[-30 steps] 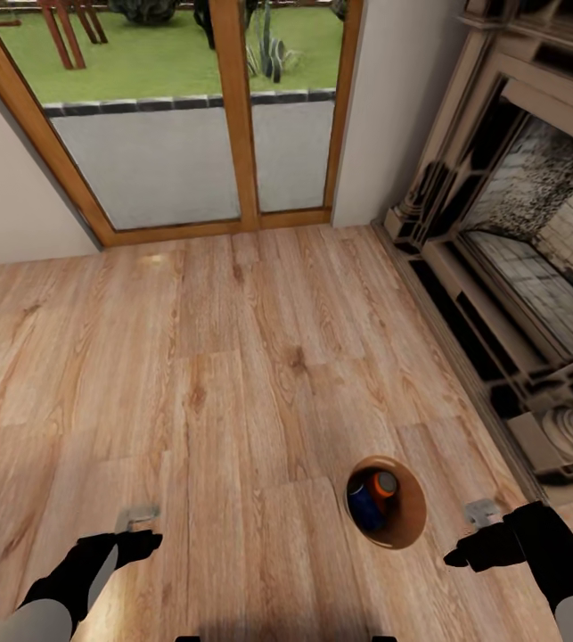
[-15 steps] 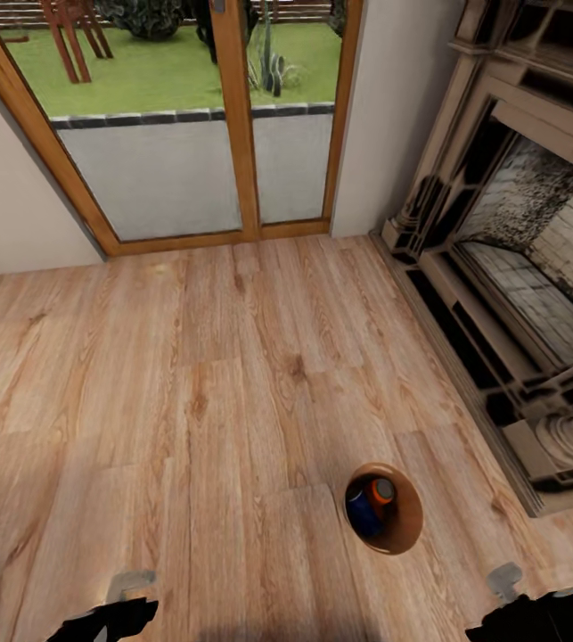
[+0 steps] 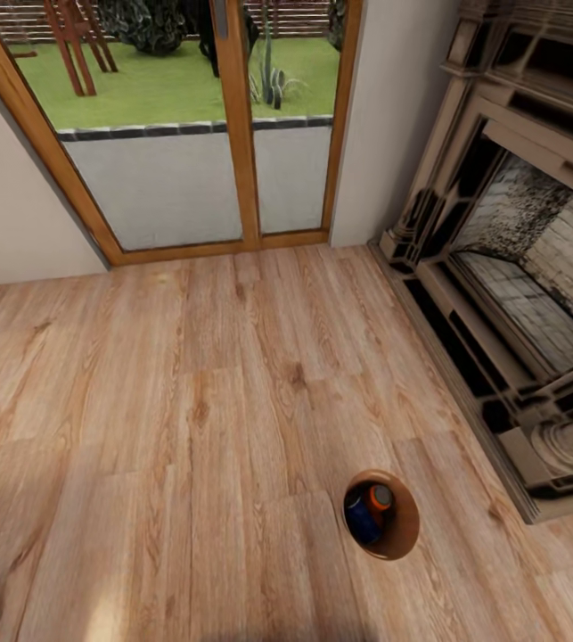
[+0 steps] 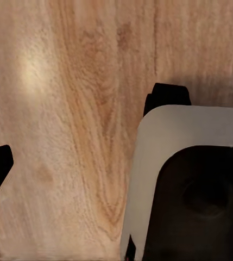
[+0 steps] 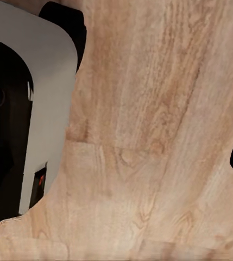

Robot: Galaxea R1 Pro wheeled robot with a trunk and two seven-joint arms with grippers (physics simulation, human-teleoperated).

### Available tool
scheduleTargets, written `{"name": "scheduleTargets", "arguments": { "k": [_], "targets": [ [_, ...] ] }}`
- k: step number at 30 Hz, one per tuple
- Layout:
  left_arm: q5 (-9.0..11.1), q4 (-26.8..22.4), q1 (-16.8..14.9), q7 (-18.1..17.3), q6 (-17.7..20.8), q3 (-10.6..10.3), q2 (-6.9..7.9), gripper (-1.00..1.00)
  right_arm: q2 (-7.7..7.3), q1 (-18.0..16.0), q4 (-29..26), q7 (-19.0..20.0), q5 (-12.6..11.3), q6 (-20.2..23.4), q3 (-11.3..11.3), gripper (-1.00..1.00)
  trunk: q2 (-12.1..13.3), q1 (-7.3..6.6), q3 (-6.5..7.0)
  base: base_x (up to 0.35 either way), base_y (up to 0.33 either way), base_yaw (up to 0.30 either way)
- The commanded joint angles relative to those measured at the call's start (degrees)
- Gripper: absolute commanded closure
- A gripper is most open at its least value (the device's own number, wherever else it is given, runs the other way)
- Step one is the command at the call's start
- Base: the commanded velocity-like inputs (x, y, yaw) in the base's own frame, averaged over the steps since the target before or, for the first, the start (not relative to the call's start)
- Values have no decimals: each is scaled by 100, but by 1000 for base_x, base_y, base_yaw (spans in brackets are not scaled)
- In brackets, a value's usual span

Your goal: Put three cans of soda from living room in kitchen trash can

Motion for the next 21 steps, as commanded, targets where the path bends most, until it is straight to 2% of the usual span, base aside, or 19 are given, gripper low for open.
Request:
{"name": "scheduleTargets", "arguments": {
  "k": [1,5,10,13,14,19,20,21],
  "targets": [
    [3,1,62,1,-73,2,7,-100,-2,13,84,-78,-6,-108,-9,-100,42,-22,29,0,0,0],
    [6,7,268,54,-322,6,46,-100,-5,53,331,-257,-9,-497,-28,-100,202,-110,136,0,0,0],
    [13,39,515,188,-479,11,102,-100,-14,78,630,-486,-16,-737,-40,-100,403,-220,270,0,0,0],
    [80,138,791,247,-568,22,207,-100,-18,175,906,-847,-19,-1050,-48,-100,523,-286,351,0,0,0],
    [184,167,832,255,-595,23,285,-100,-20,227,983,-935,-19,-1156,-49,-100,563,-308,378,0,0,0],
    [595,515,894,271,-644,22,423,-100,-25,345,1139,-1067,-34,-1307,-50,-100,763,-418,512,0,0,0],
    [715,633,1016,273,-740,19,452,-100,-17,467,1194,-1094,-168,-1363,-50,-100,804,-440,539,0,0,0],
    [732,651,1047,274,-777,19,455,-100,-15,489,1219,-1098,-211,-1389,-50,-100,844,-462,565,0,0,0]
  ]
}}
